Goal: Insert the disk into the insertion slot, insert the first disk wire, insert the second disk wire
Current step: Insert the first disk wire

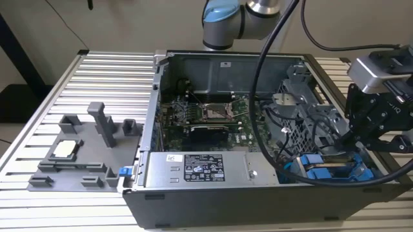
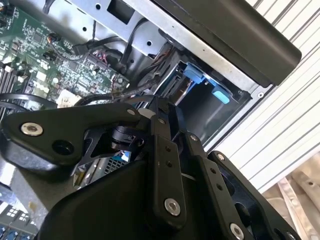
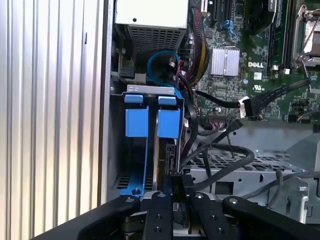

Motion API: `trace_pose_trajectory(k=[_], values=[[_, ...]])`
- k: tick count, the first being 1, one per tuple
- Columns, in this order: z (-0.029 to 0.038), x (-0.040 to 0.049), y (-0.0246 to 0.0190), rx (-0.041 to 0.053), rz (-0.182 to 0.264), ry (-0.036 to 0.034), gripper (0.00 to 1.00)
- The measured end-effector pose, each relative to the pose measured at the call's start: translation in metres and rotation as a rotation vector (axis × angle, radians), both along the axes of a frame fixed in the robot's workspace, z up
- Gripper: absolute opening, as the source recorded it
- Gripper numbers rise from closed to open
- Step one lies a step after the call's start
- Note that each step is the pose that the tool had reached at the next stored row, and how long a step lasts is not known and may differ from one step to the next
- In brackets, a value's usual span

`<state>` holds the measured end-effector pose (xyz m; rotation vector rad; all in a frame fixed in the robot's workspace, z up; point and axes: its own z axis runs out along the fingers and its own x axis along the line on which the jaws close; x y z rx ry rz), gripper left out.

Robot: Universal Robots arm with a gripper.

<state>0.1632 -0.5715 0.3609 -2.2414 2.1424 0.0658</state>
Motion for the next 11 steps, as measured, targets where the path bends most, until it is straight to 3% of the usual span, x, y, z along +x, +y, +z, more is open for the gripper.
trace_pose_trajectory(k=[11], values=[[-0.0103, 0.0051, 0.0, 0.0003, -0.001, 0.0, 0.19]])
